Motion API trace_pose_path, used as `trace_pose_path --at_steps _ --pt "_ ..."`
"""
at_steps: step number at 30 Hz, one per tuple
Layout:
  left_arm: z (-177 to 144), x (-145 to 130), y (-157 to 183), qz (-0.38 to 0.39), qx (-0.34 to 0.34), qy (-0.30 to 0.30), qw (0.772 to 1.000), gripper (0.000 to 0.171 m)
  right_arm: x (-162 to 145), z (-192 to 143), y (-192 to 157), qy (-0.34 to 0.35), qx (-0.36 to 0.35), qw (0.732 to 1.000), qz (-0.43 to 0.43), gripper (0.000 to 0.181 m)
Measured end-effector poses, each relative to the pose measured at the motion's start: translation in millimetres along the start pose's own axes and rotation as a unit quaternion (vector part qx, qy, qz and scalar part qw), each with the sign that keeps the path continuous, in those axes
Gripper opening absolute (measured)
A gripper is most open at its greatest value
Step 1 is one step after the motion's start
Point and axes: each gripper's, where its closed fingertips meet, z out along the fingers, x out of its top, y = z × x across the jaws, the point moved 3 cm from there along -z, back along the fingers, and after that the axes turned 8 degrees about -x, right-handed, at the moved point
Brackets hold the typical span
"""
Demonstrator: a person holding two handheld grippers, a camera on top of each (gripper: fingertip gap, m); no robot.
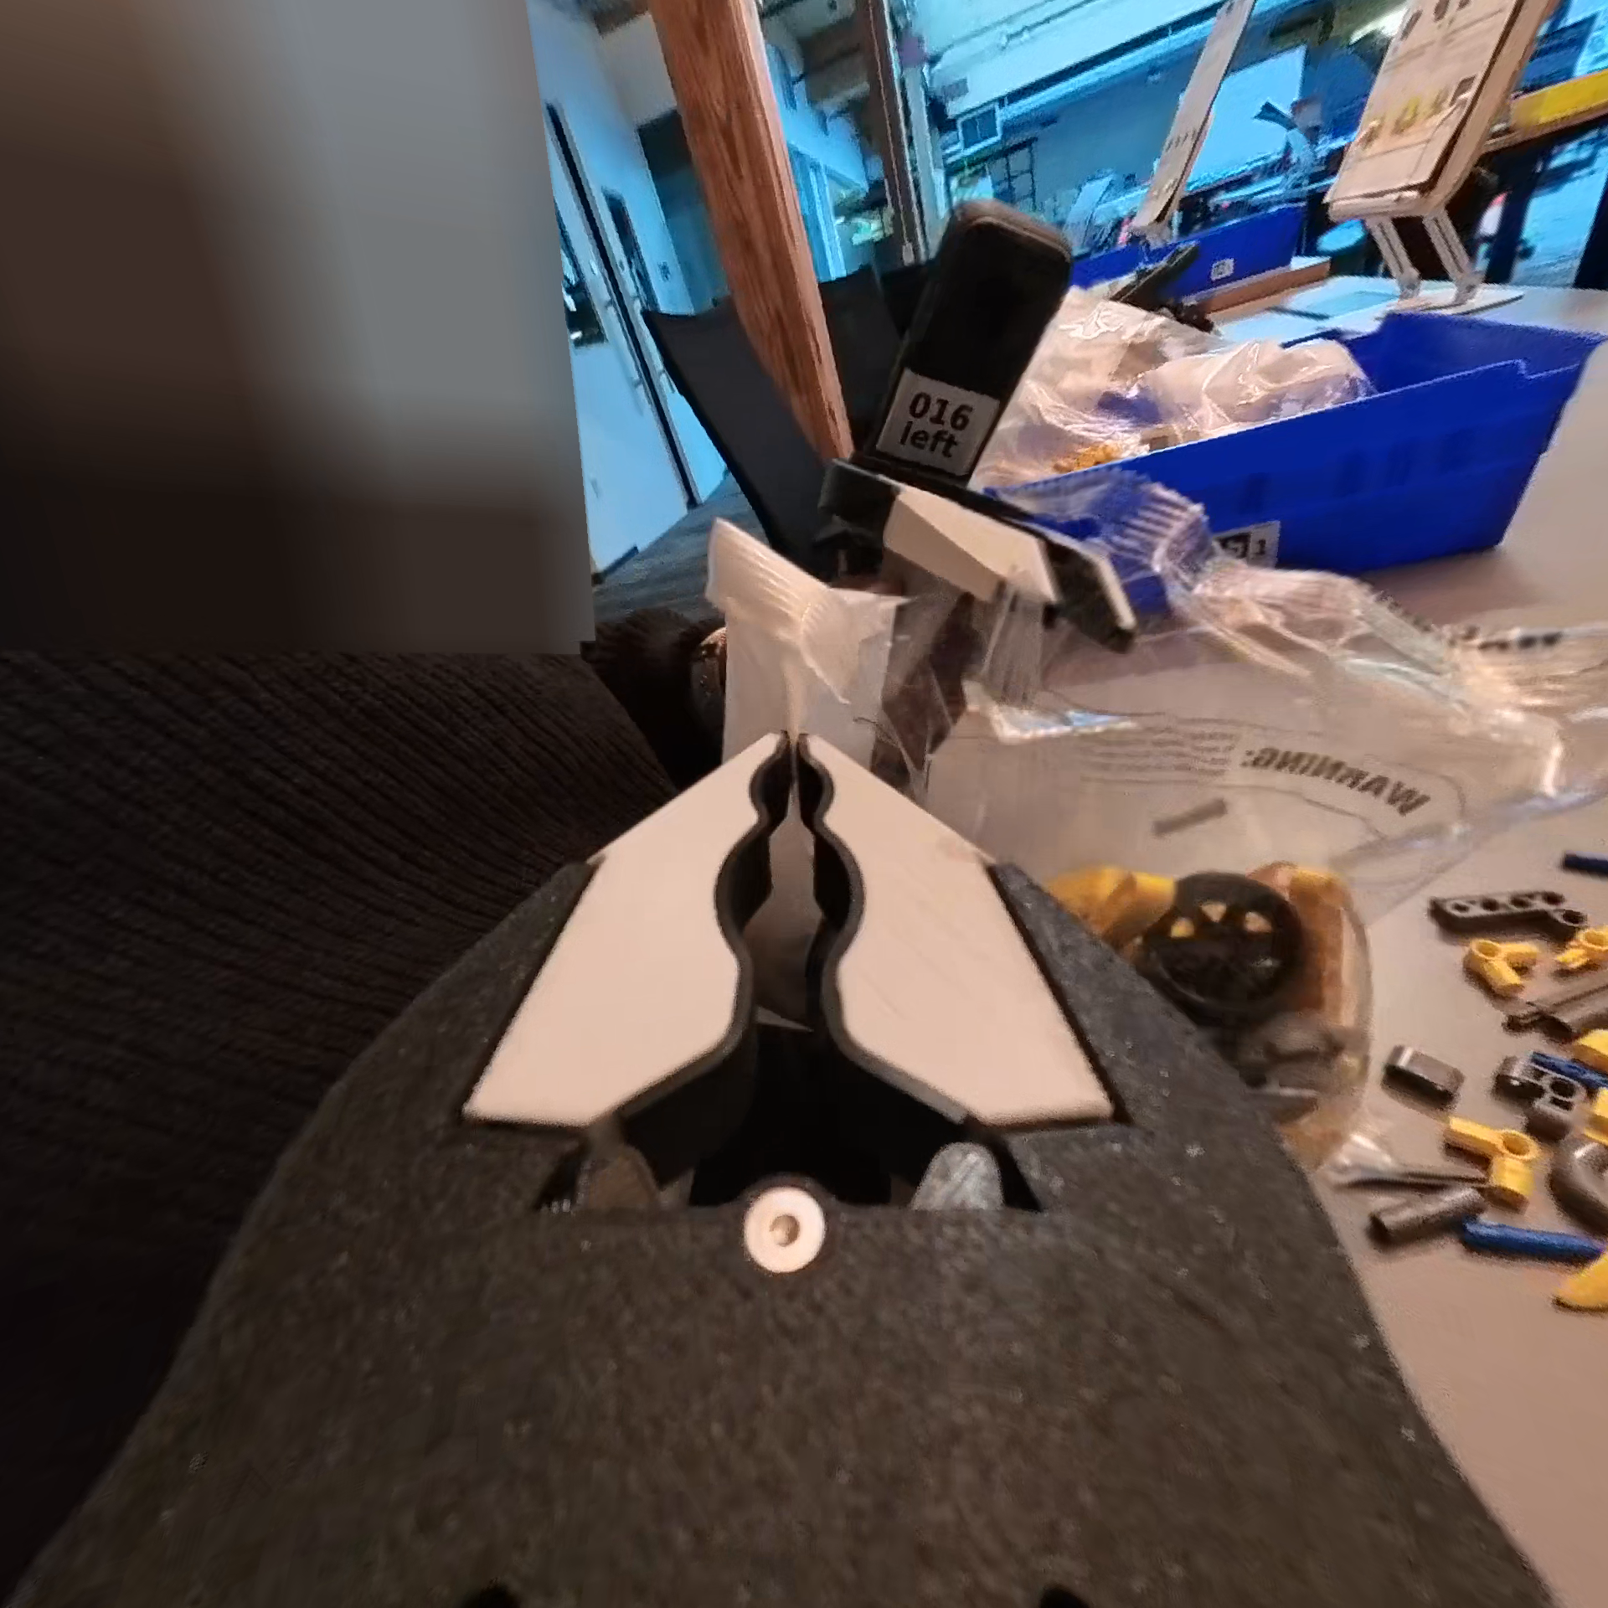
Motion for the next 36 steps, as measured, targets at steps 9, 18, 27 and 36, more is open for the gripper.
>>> trace_pose_path --at_steps 9,18,27,36 --pt "-28 42 33 0.078 -0.045 0.016 0.996 0.021 -17 13 -9 -0.050 -0.090 0.968 -0.228 0.000" --pt "-7 -28 64 -0.026 -0.248 -0.216 0.944 0.023 -25 18 -33 -0.049 -0.073 0.943 -0.320 0.000" --pt "-13 -38 60 -0.056 -0.297 -0.252 0.919 0.026 -36 12 -54 -0.035 -0.035 0.950 -0.308 0.000" --pt "-11 -46 65 -0.063 -0.330 -0.275 0.901 0.026 -39 10 -63 -0.028 -0.016 0.954 -0.297 0.000"
